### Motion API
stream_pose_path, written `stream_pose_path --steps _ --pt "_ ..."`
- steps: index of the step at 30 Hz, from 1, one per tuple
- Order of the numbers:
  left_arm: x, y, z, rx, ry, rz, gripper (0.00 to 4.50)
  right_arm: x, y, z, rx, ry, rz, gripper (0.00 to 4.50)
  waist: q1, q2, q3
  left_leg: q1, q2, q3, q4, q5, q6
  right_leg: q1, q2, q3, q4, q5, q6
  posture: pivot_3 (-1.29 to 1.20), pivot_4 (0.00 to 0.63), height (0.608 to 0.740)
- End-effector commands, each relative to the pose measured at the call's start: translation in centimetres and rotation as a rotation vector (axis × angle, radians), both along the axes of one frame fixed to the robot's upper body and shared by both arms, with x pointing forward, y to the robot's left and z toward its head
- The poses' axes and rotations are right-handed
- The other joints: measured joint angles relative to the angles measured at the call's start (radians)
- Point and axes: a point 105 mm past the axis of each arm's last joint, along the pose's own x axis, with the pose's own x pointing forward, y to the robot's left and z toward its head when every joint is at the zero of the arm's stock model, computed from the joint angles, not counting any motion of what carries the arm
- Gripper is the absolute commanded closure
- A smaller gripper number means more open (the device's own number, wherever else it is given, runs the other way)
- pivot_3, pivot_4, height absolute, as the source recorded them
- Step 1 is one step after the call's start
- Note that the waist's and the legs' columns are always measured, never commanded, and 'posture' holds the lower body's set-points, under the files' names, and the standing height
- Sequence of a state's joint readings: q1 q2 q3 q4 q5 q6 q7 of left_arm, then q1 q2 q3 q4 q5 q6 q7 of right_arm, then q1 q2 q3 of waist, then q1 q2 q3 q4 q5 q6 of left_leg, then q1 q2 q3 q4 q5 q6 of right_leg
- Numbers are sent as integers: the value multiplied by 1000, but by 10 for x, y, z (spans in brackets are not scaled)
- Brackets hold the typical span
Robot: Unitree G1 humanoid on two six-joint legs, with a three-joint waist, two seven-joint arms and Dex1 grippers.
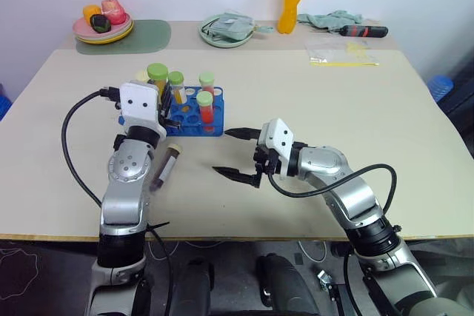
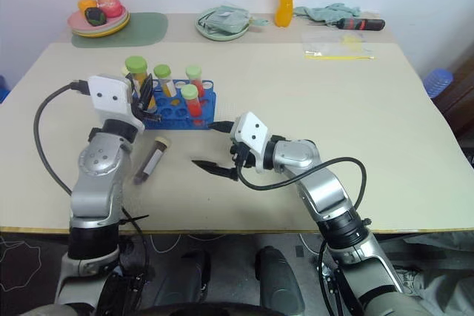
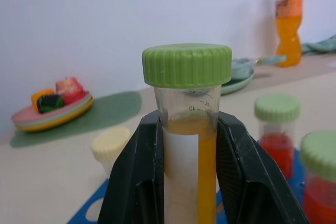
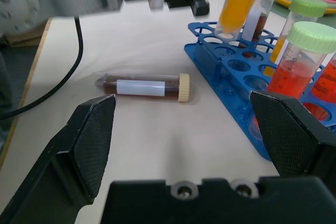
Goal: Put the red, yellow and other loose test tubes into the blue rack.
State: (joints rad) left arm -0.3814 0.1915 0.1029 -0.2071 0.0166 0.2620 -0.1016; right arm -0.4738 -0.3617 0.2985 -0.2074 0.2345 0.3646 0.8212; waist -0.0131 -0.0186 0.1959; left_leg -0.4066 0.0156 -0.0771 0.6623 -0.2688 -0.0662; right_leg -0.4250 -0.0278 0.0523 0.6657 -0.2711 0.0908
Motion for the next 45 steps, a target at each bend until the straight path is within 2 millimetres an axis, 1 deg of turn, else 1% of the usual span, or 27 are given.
stream_pose_path --steps 1,6,10,14,21,23,30,34,39,41,42,44,45 --pt "5 -11 10 18 -52 -29 3748 -1 2 12 32 -43 -6 0 0 0 0 0 0 0 0 0 0 0 0 0 0 0 0 0 150 740" --pt "15 -18 -1 -22 -3 -59 3748 -1 1 12 41 -41 -26 0 -3 0 0 0 0 0 0 0 0 0 0 0 0 0 0 0 150 740" --pt "18 -18 -5 -5 10 -50 3748 -1 1 13 44 -41 -33 0 -3 0 0 0 0 0 0 0 0 0 0 0 0 0 0 0 150 740" --pt "18 -16 -7 24 12 -35 3748 -1 1 13 47 -40 -36 0 -3 0 0 0 0 0 0 0 0 0 0 0 0 0 0 0 150 740" --pt "15 -7 -9 72 20 8 3748 -2 2 13 49 -35 -23 0 -3 0 0 0 0 0 0 0 0 0 0 0 0 0 0 0 150 740" --pt "15 -6 -10 54 26 10 3748 -2 3 12 50 -32 -19 0 -2 0 0 0 0 0 0 0 0 0 0 0 0 0 0 0 150 740" --pt "14 -11 -13 -34 49 -33 3748 -3 5 12 51 -29 -9 0 -3 0 0 0 0 0 0 0 0 0 0 0 0 0 0 0 150 740" --pt "14 -13 -15 -22 57 -35 3748 -3 5 12 51 -28 -9 0 -2 0 0 0 0 0 0 0 0 0 0 0 0 0 0 0 150 740" --pt "15 -10 -16 -2 46 -15 3748 -3 5 12 51 -29 -11 0 -2 0 0 0 0 0 0 0 0 0 0 0 0 0 0 0 150 740" --pt "15 -10 -16 -11 42 -14 2683 -4 5 12 51 -30 -11 0 -2 0 0 0 0 0 0 0 0 0 0 0 0 0 0 0 150 740" --pt "15 -9 -16 -23 39 -15 2297 -4 5 12 50 -30 -11 0 -2 0 0 0 0 0 0 0 0 0 0 0 0 0 0 0 150 740" --pt "14 -8 -13 -40 16 -8 1181 -4 5 12 49 -32 -10 0 -2 0 0 0 0 0 0 0 0 0 0 0 0 0 0 0 150 740" --pt "10 -5 -3 -70 -32 -3 576 -4 5 12 49 -33 -10 0 -2 0 0 0 0 0 0 0 0 0 0 0 0 0 0 0 150 740"
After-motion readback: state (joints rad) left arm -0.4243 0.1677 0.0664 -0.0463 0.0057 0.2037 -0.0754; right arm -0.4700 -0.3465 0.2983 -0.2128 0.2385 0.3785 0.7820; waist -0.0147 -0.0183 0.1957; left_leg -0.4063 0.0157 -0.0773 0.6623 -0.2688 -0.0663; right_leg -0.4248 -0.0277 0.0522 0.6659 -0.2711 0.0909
